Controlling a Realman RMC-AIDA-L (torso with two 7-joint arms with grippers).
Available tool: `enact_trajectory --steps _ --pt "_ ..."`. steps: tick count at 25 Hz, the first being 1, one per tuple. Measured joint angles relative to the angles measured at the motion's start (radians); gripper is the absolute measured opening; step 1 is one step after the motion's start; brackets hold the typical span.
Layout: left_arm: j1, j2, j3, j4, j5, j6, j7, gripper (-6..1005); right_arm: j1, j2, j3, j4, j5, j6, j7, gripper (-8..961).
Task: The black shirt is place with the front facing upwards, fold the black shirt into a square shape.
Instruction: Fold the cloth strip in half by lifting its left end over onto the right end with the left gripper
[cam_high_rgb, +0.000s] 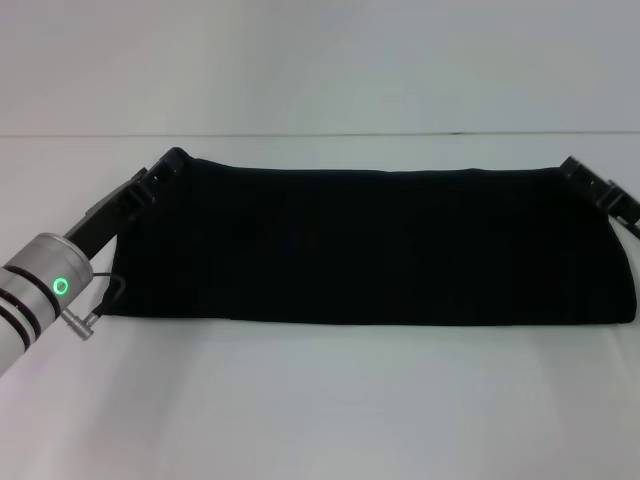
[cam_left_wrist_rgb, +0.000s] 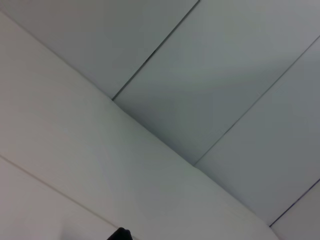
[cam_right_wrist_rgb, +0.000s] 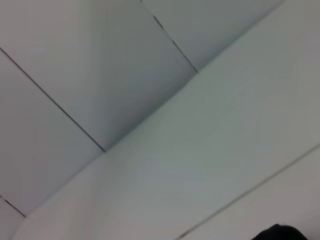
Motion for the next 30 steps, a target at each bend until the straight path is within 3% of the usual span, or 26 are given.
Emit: enact_trajectory --steps 8,16,21,27,30 --pt "0.000 0.000 0.014 0.001 0.001 0.001 -0.009 617 -0.063 -0.001 -0.008 -0.029 0.017 -0.091 0.027 928" --pt "0.007 0.012 0.024 0.003 0.001 0.022 -0.034 620 -0.110 -0.005 -0.054 -0.045 -0.049 -0.339 -0.133 927" --pt "0.023 0.062 0.155 0.020 0.003 0.090 -0.199 622 -0.111 -0.006 -0.231 -0.178 -0.279 -0.523 -0.170 927" --pt "0.094 0.154 0.304 0.073 0.029 0.227 -0.543 625 -0.106 -0.004 -0.320 -0.237 -0.372 -0.604 -0.217 927" --pt "0.137 0.171 0.334 0.140 0.098 0.264 -0.727 626 -0.100 -0.003 -0.366 -0.248 -0.389 -0.585 -0.256 926"
